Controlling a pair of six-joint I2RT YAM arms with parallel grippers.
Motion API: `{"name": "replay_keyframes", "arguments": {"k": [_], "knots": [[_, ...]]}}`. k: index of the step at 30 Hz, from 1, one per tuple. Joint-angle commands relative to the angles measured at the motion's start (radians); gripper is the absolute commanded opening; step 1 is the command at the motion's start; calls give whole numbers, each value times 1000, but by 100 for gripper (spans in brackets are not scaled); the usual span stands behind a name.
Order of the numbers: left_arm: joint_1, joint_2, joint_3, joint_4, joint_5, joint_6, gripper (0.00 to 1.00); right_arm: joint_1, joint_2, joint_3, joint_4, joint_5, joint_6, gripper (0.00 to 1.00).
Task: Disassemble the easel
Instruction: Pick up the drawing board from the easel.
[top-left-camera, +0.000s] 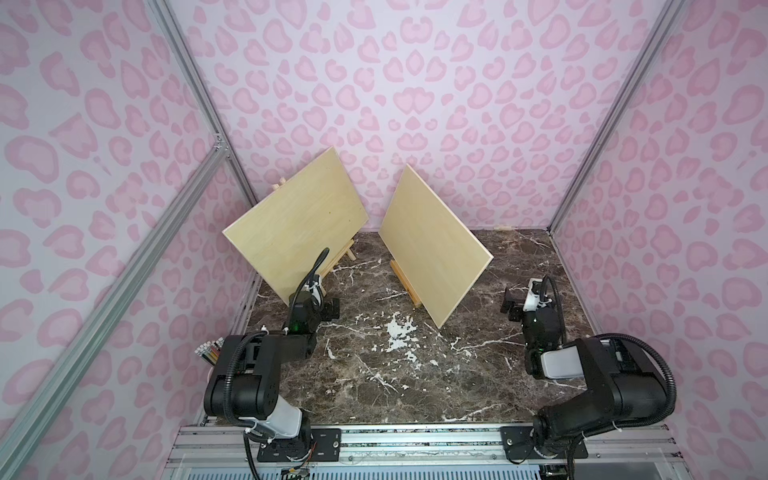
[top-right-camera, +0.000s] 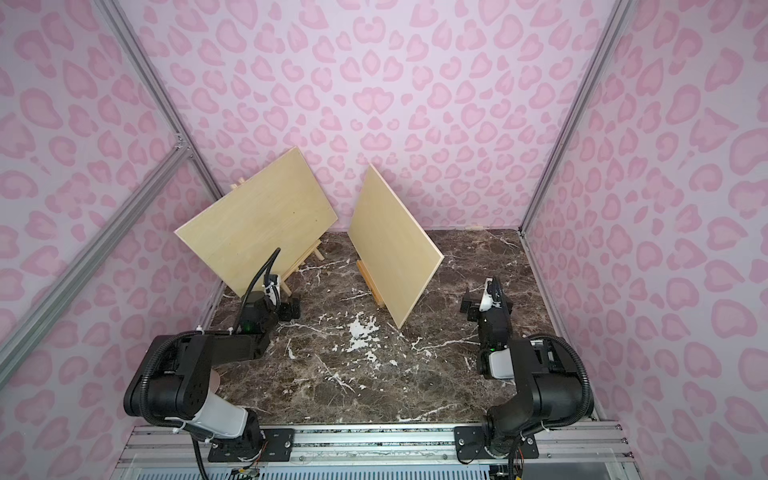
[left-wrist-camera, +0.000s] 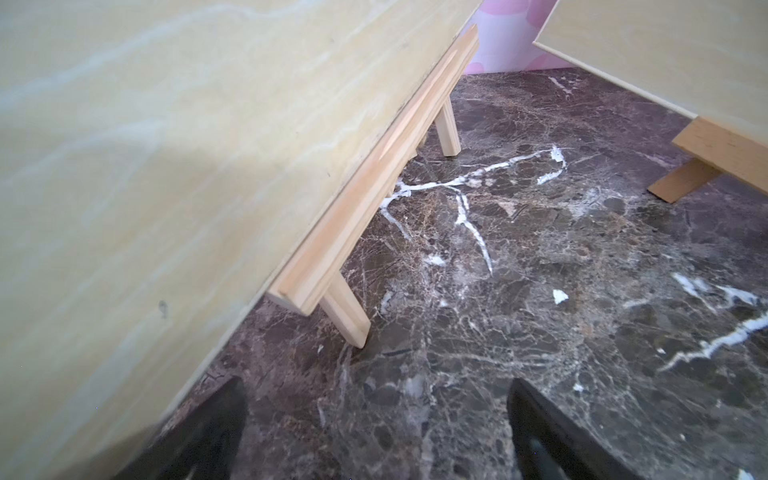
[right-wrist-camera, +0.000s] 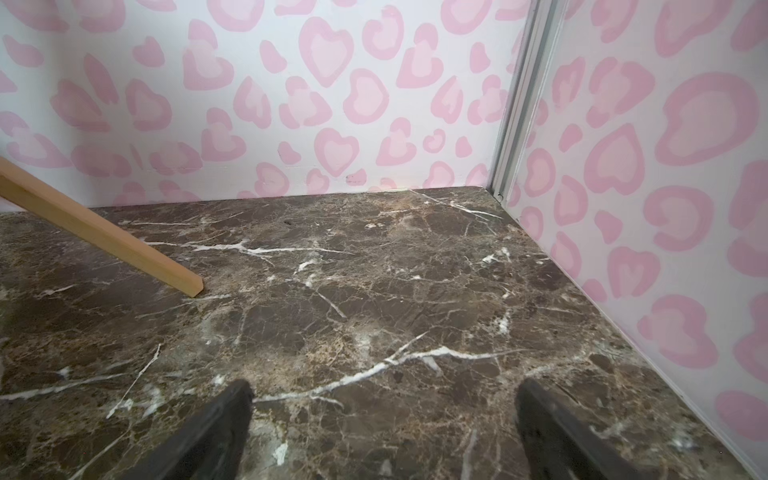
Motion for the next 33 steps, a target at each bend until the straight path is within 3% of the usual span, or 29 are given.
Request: {"name": "replay_keyframes", "arguments": {"k": [1, 33], "knots": [[2, -4, -2, 39, 4, 6, 99, 1, 4, 1, 32, 9, -8, 100], [-22, -3, -1, 38, -39, 13, 98, -4, 1, -4, 38, 1, -7, 100]]}}
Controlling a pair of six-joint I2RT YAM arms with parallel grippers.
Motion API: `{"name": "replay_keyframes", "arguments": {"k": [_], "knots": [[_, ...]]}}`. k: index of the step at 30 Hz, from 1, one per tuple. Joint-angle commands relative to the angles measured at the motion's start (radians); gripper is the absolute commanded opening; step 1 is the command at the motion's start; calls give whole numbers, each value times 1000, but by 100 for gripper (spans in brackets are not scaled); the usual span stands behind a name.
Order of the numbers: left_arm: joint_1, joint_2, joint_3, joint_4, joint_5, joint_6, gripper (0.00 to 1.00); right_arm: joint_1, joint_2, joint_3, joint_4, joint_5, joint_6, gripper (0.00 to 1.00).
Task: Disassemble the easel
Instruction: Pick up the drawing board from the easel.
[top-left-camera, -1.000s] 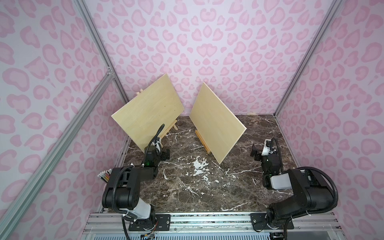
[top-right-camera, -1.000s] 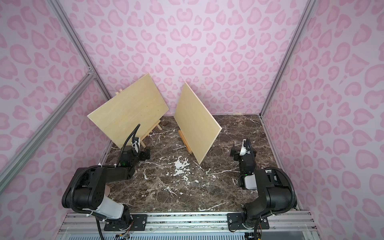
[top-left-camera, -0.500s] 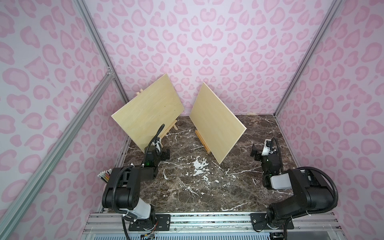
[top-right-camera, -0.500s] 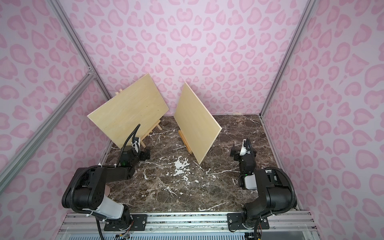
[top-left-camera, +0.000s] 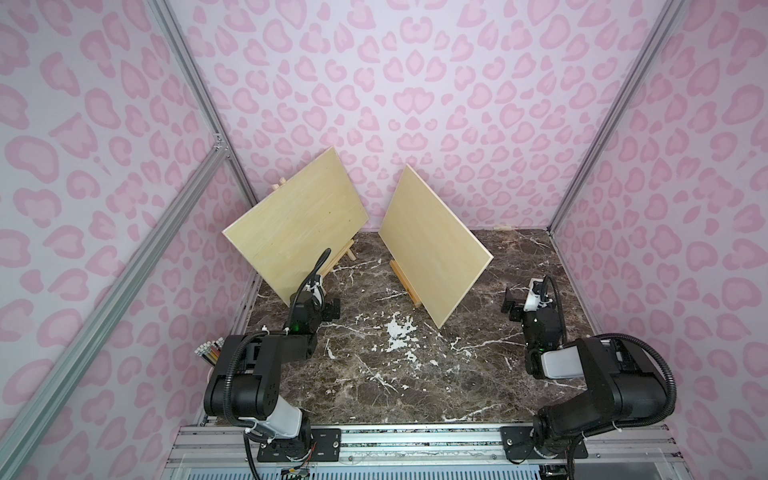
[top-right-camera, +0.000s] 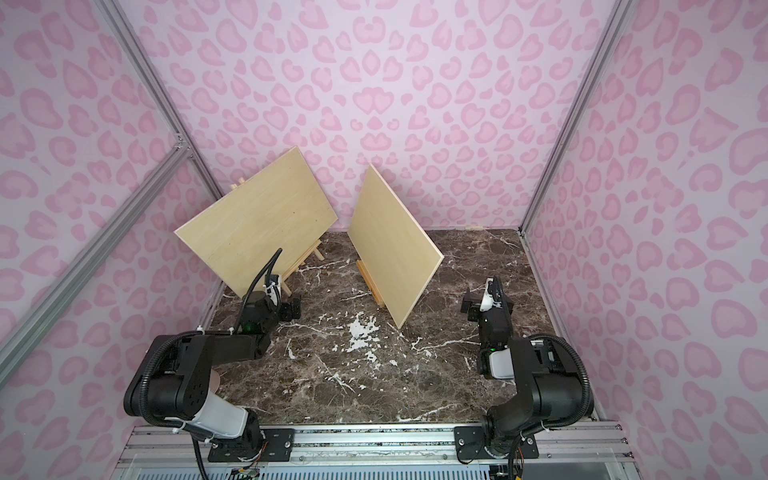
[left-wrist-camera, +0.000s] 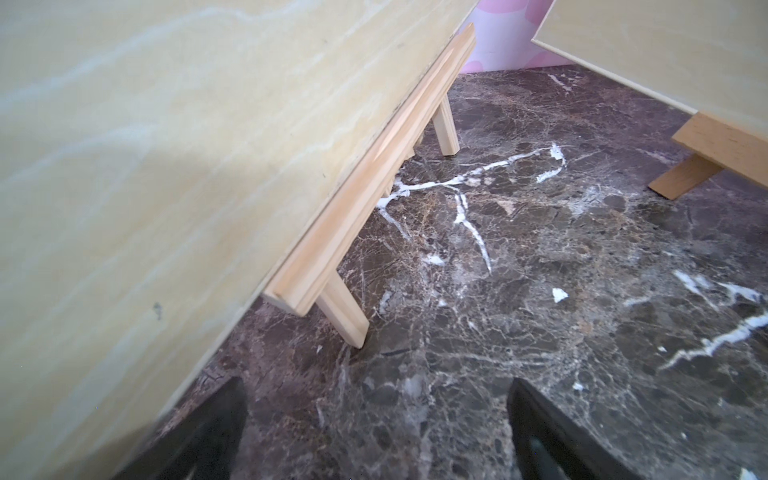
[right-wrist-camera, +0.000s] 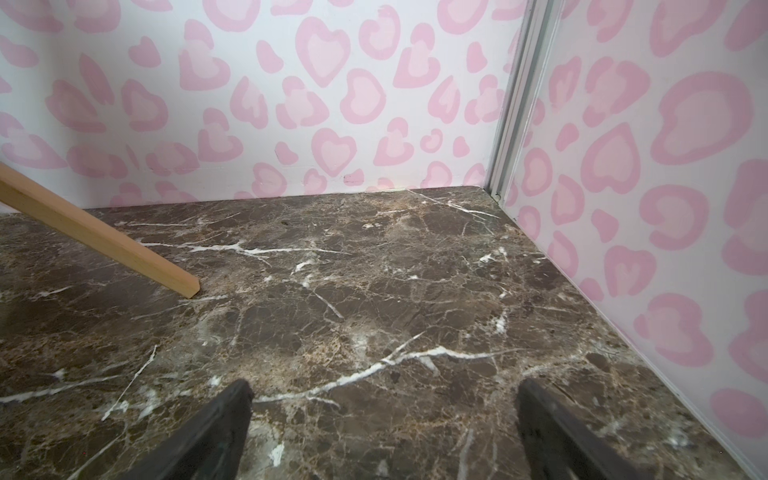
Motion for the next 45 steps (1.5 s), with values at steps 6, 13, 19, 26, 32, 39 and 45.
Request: {"name": "replay_keyframes", "arguments": {"k": [6, 13, 19, 26, 32, 39, 45], "knots": [[-54, -96, 72, -152, -130, 21, 98, 41, -125, 17, -87, 46, -49, 100], [-137, -357, 212, -437, -234, -73, 99, 191, -357, 28, -188, 138, -124, 100], [-258, -417, 446, -695, -263, -206, 98, 134, -617, 75, -427, 101, 358, 100], [-302, -445, 577, -951, -322, -535, 97, 13, -806, 53, -451, -47, 631, 96], [-302, -326, 721, -1000, -28, -555, 98, 76, -696, 487, -916, -265, 526, 86], [-310, -195, 687, -1053, 94, -705, 91, 335, -277, 1132, -1542, -208, 260, 76], [-388, -99, 790, -1243, 55, -687, 85, 334, -56, 1393, -1749, -122, 172, 72]]}}
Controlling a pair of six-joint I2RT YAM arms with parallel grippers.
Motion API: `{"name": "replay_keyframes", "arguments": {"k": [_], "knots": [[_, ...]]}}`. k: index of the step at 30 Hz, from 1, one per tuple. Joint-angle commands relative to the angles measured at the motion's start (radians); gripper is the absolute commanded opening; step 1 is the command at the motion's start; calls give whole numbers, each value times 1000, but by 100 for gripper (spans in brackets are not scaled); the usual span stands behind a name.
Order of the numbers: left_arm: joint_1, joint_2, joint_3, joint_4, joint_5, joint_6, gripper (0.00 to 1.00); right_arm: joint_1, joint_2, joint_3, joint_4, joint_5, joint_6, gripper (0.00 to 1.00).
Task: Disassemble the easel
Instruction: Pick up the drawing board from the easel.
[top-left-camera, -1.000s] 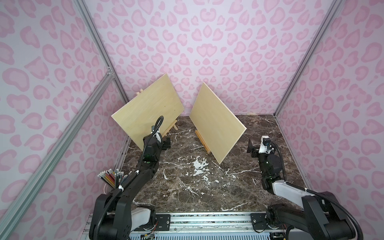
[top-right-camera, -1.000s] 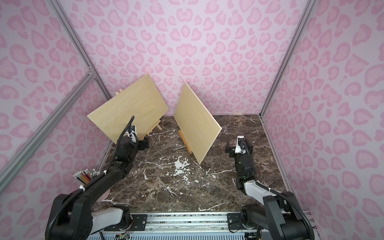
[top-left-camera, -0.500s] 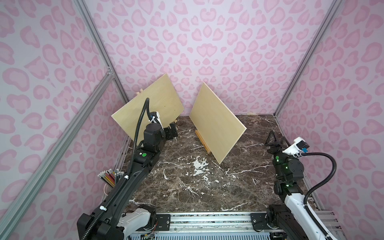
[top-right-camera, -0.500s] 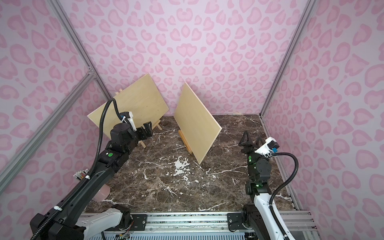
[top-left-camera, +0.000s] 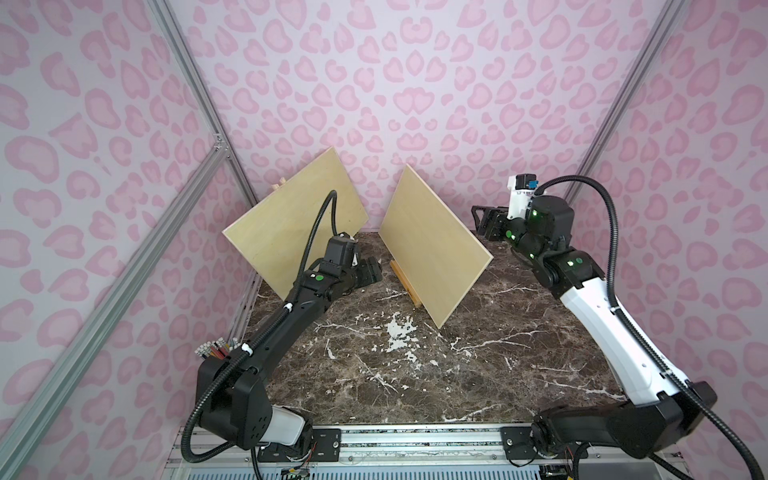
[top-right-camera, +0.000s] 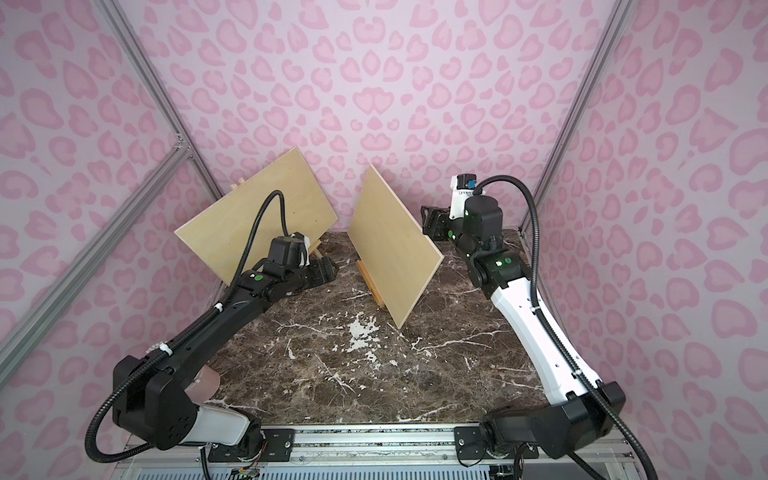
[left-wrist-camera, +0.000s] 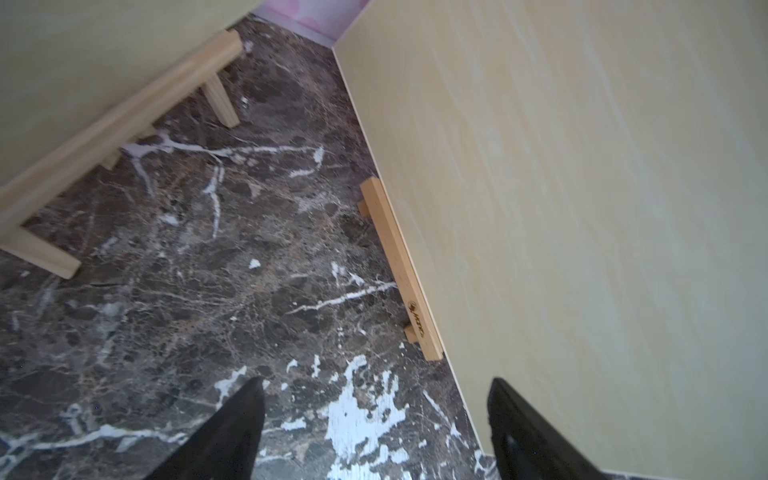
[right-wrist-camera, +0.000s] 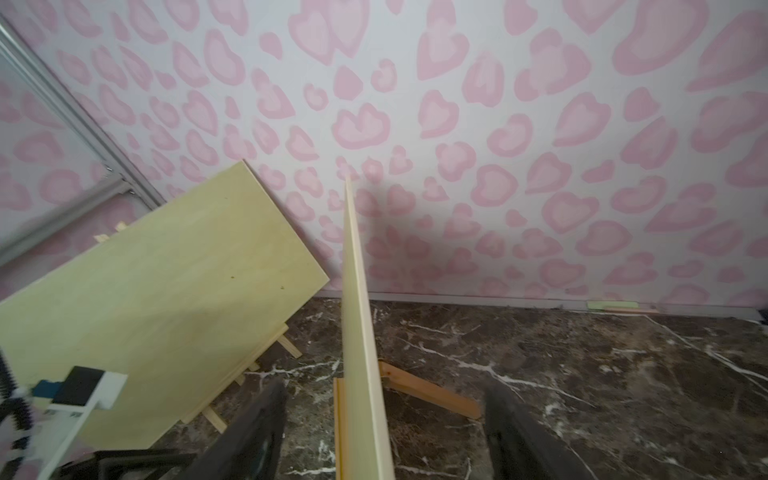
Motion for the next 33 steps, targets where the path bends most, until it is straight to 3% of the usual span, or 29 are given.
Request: {"name": "replay_keyframes", "arguments": {"k": [1, 5, 8, 20, 26, 33], "knots": [[-18, 16, 12, -92, -5, -39, 85, 3, 96, 123, -240, 26, -80, 70], [-28, 32, 5, -92, 12, -72, 84, 7, 186, 237, -361, -2, -95, 66], [-28, 51, 12, -93, 51, -85, 83, 12, 162, 189, -344, -19, -84, 65], [-28, 60, 25, -90, 107, -79, 82, 22, -213, -308, 87, -207, 83, 70], [-28, 67, 29, -80, 144, -67, 82, 25, -330, -608, 350, -125, 159, 68], [-29, 64, 30, -64, 166, -54, 82, 43, -401, -840, 706, -21, 214, 60]]}}
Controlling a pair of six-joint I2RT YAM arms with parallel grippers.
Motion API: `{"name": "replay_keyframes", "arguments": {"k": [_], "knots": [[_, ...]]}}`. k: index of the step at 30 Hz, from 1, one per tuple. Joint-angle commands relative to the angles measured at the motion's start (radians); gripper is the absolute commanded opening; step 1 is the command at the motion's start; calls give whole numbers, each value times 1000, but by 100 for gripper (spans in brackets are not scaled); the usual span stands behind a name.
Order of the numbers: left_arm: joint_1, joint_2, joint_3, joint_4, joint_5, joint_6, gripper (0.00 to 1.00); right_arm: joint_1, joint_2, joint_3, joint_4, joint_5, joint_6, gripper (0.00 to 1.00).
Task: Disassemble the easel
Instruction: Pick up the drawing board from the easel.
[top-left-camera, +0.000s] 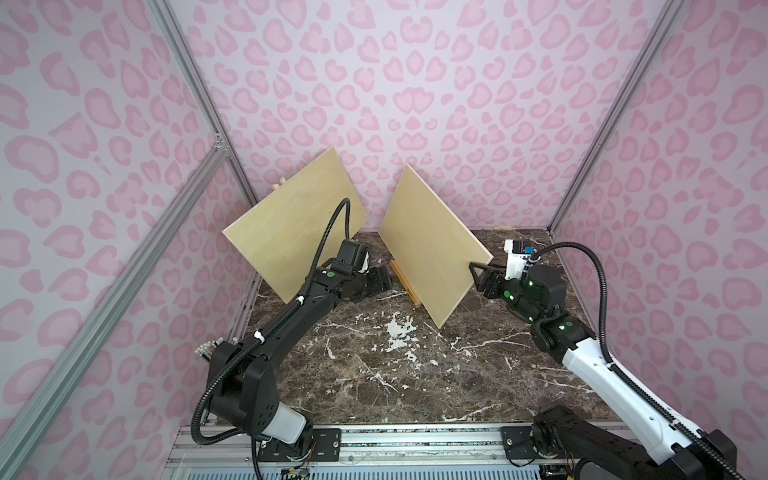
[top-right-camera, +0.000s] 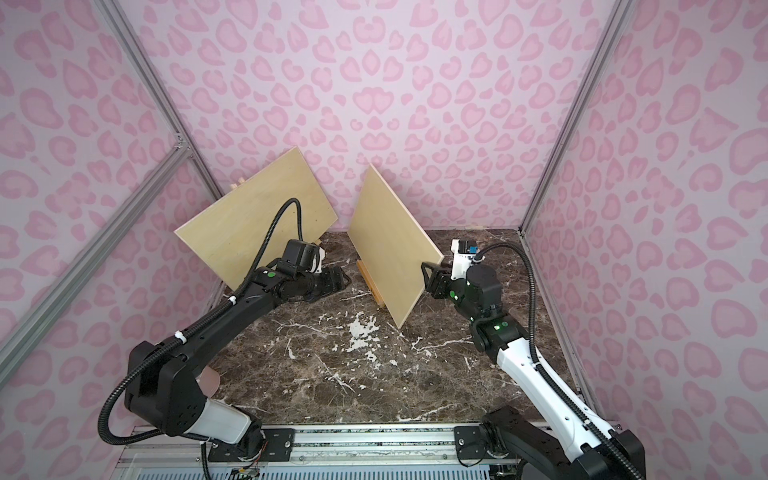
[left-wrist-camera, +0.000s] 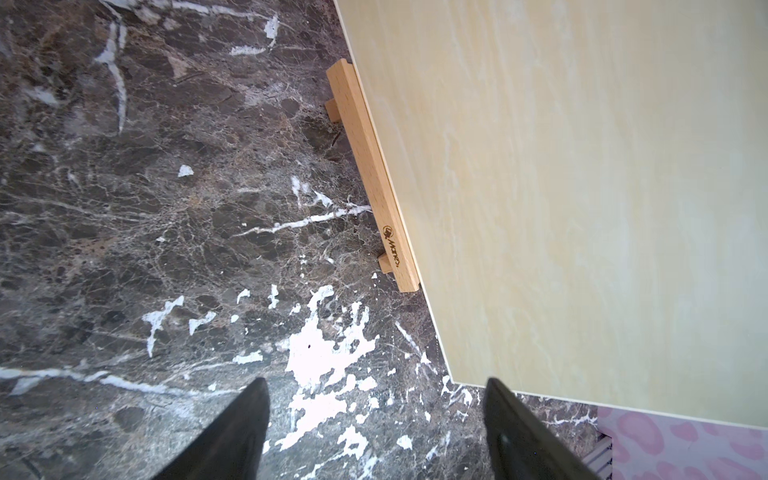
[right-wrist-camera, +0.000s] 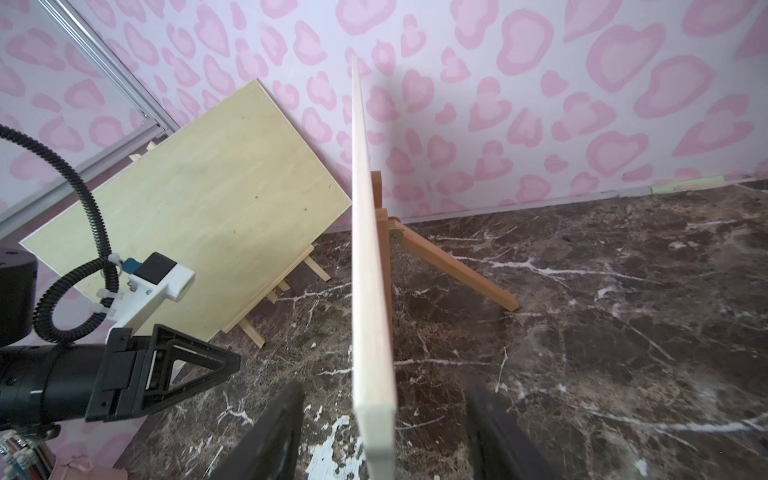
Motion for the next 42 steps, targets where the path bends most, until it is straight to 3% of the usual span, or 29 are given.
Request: {"name": "replay_keyframes", "arguments": {"k": [1, 14, 19, 28, 42], "knots": [[0, -2, 10, 24, 26, 20, 82, 16, -1, -81, 296, 68, 44, 59], [0, -9, 0, 44, 30, 36, 83, 91, 151, -130, 569, 145, 29, 31], [0, -10, -2, 47, 33, 36, 83, 102, 168, -139, 596, 166, 6, 24], [-1, -3, -7, 53, 35, 25, 83, 105, 126, -169, 615, 189, -28, 1], [-1, -29, -42, 82, 2, -13, 83, 104, 92, -152, 737, 166, 61, 0]]}}
